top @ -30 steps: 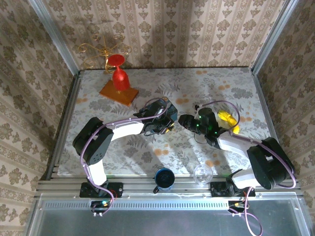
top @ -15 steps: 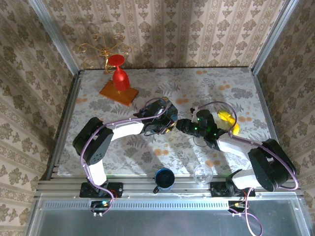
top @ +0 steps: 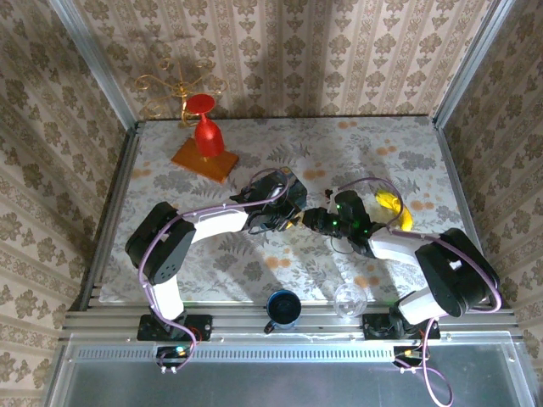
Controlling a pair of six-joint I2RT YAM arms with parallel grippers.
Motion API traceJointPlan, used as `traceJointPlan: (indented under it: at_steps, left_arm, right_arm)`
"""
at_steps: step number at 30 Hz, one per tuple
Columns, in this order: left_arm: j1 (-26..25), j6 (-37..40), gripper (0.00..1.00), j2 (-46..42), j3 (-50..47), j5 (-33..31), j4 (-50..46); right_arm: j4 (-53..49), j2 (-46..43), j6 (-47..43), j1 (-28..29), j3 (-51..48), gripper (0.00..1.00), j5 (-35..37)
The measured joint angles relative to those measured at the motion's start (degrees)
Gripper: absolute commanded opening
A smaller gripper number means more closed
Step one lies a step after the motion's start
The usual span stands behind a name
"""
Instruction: Unlock the padlock with the key
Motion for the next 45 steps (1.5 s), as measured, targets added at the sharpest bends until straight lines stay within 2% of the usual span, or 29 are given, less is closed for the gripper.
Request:
traceJointPlan:
  at_steps: [11, 15, 22, 35, 38, 45]
  left_arm:
    - [0.0, 0.0, 0.0, 0.0, 0.0, 0.0, 0.2]
    - [0.0, 0.0, 0.0, 0.0, 0.0, 0.0, 0.2]
    - [0.0, 0.0, 0.0, 0.0, -0.1, 0.0, 0.4]
    - [0.0, 0.0, 0.0, 0.0, -0.1, 0.0, 0.4]
    - [0.0, 0.0, 0.0, 0.0, -0.1, 0.0, 0.4]
    - [0.3, 0.1, 0.0, 0.0, -0.1, -0.2, 0.3]
  right_arm:
    - [2.1, 1.4, 1.3, 0.0, -0.4, 0.18, -0.8]
    - [2.1, 1.4, 1.6, 0.0, -0.6, 0.25, -0.7]
    - [0.7, 0.7, 1.2, 0.0, -1.4, 0.19, -0.4]
    - [0.4, 0.8, 1.2, 0.9, -1.4, 0.18, -0.8]
    - [0.5, 1.0, 1.2, 0.9, -1.4, 0.16, -0.9]
    - [3.4, 2.6, 3.9, 0.8, -1.4, 0.03, -2.1]
